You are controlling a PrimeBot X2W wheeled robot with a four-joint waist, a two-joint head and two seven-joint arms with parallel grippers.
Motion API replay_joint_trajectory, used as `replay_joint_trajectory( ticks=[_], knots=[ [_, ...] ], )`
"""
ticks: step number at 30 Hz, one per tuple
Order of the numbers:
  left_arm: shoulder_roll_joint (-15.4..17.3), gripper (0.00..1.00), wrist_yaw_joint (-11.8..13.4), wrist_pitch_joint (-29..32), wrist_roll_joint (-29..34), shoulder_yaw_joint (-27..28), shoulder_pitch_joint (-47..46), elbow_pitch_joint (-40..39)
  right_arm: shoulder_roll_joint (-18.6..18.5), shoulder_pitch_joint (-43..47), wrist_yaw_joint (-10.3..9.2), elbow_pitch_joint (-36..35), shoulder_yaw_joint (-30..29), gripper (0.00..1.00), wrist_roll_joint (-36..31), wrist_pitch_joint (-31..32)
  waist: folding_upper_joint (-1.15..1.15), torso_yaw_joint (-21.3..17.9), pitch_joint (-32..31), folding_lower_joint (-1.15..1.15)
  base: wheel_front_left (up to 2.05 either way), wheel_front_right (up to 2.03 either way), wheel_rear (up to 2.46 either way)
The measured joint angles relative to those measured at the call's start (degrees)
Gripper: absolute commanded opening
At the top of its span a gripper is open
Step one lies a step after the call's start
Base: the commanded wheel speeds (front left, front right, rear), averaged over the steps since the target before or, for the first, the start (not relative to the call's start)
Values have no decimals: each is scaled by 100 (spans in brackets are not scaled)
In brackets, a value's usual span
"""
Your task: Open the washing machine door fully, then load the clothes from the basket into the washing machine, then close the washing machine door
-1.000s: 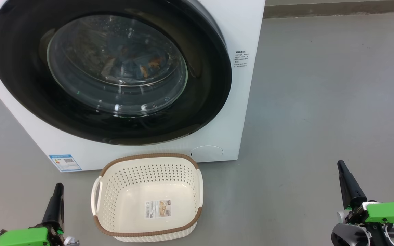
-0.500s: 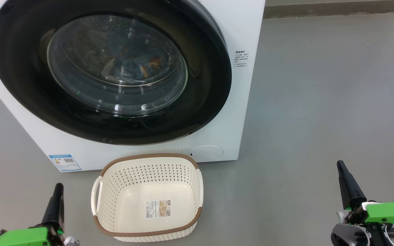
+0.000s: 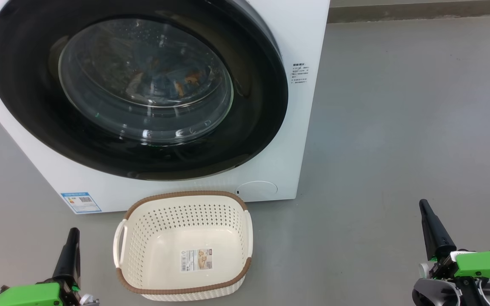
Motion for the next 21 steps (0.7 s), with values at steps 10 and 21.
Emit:
replay_joint_trajectory(
  ticks=[10, 21],
  knots=[
    [-3, 0, 0, 3, 0, 3, 0, -1, -7, -1, 0, -4, 5, 0, 0, -9, 0, 0, 0, 0, 0, 0, 0],
    [-4, 0, 0, 5, 0, 9, 0, -2, -11, -1, -1, -10, 10, 0, 0, -26, 0, 0, 0, 0, 0, 0, 0]
  ],
)
